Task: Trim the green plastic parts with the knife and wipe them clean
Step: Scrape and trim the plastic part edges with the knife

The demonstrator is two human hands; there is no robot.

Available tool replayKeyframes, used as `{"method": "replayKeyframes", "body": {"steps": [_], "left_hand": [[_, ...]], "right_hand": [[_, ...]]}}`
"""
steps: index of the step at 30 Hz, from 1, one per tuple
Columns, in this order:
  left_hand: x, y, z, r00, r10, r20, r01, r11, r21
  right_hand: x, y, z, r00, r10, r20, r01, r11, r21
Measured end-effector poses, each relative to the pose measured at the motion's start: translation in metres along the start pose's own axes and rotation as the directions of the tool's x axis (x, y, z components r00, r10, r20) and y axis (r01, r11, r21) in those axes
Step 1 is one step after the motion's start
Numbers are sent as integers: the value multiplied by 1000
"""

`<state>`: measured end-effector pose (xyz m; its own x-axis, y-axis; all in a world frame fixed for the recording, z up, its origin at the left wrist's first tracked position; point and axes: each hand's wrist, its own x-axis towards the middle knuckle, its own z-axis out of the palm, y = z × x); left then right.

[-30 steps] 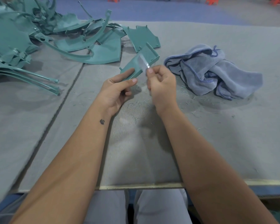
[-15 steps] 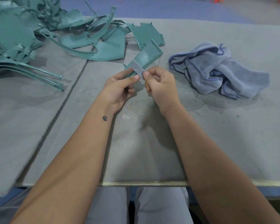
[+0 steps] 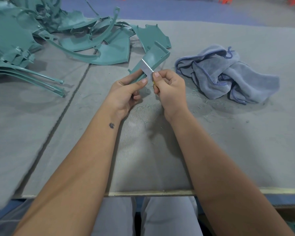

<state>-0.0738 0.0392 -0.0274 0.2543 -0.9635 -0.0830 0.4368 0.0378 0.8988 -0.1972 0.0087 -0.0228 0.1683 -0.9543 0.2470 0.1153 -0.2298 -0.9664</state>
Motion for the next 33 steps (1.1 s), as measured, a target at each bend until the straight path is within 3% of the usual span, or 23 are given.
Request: {"method": "replayKeyframes", "body": {"steps": [5,14,18,21,25,30,33], "left_hand": [[1,-1,0,1000,0,-8,0,1000,16],[-2,-1,7,999,24,-35,-22,998,64],[-1,1,1,998,2,-67,-5,999,-41],[0,3,-6,997,-18,-71,10,994,-107],[1,4,-7,998,-20,-54,15,995,-103],[-2,7,-1,995,-72,-70,62,988,-141],[-4,5,-2,997,-65,-37,59,989,-137]], "right_hand": [[-1,1,3,998,-36,-60,35,999,-22],[0,3,7,990,5,-139,7,996,84],[11,2,-7,938,105,-330,-29,973,228],[13,0,-22,932,128,-338,-31,960,278],[9,-5,-20,964,107,-244,-33,957,289],[2,-7,-13,994,96,57,-103,986,132],[0,-7,-9,987,97,130,-105,993,58]]}}
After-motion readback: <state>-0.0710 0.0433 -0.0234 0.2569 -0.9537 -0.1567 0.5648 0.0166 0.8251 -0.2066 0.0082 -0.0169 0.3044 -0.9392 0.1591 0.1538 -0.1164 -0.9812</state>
